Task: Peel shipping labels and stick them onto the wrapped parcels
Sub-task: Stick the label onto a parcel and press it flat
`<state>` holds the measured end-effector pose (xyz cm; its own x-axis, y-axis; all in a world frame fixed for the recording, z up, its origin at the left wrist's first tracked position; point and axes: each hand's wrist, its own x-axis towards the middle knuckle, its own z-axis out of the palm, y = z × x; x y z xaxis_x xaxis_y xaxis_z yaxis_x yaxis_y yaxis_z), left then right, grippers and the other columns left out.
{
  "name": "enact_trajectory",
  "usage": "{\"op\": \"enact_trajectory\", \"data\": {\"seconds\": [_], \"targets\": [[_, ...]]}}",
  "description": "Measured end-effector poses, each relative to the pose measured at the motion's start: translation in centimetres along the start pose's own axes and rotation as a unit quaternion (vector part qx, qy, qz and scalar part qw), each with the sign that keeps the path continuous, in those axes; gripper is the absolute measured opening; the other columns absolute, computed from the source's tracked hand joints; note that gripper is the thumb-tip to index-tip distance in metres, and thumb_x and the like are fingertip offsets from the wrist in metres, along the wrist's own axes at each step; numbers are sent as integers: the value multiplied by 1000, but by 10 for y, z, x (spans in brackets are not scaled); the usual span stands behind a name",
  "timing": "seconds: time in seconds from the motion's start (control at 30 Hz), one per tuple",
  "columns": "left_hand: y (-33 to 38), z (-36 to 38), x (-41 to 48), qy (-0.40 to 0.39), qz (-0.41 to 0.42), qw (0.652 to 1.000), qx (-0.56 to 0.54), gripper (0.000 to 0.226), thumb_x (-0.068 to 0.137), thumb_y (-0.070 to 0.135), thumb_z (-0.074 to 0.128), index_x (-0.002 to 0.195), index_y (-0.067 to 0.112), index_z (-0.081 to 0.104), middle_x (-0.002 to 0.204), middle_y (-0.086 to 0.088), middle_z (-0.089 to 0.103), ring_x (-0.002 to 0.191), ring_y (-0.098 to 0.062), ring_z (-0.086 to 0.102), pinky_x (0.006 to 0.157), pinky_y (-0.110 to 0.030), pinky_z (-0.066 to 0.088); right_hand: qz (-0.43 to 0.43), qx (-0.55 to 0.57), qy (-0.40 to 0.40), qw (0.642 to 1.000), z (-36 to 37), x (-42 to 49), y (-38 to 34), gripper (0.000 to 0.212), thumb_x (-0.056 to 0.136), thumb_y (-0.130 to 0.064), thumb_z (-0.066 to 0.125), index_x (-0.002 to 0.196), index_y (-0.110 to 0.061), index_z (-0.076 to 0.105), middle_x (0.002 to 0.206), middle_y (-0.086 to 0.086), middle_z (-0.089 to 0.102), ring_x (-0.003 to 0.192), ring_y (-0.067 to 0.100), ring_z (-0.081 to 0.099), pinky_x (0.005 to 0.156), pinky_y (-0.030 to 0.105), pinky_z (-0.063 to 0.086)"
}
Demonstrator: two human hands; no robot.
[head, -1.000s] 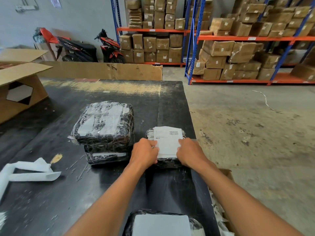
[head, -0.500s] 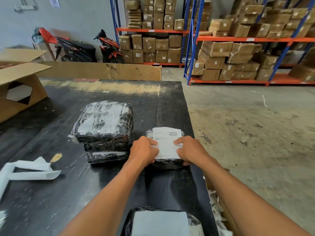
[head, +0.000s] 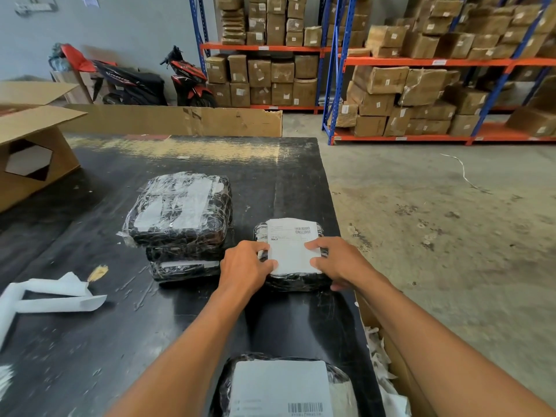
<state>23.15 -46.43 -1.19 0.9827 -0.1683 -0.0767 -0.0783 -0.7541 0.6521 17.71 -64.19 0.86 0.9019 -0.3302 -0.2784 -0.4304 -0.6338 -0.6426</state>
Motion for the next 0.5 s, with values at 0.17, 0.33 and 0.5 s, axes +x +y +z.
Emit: {"op": "enact_trajectory", "data": {"seconds": [0.17,0.33,0.5], "targets": [[-2,9,2,-19,-47,996,-69,35,82,25,67,115,31,58,102,-3,66,86,-29,70,82,-40,58,26,27,-31,999,0,3,-1,52,92,-15,47,138,-38,52,117,0,52,65,16,51,47,26,55],[0,13,3,-31,-88,988,-121,46,74,33,79,103,21,46,97,0,62,81,-20,69,76,-39,61,-8,-23,-6,1000,10,-5,-4,49,87,-46,70,129,-31,50,112,-3,48,87,22,62,65,36,63],[-2,18,8,-38,-94,989,-111,48,74,33,78,109,15,49,108,-4,64,96,-26,66,81,-42,59,9,54,-19,998,5,4,6,39,98,-15,52,134,-28,43,113,4,52,76,16,52,55,28,58]]}}
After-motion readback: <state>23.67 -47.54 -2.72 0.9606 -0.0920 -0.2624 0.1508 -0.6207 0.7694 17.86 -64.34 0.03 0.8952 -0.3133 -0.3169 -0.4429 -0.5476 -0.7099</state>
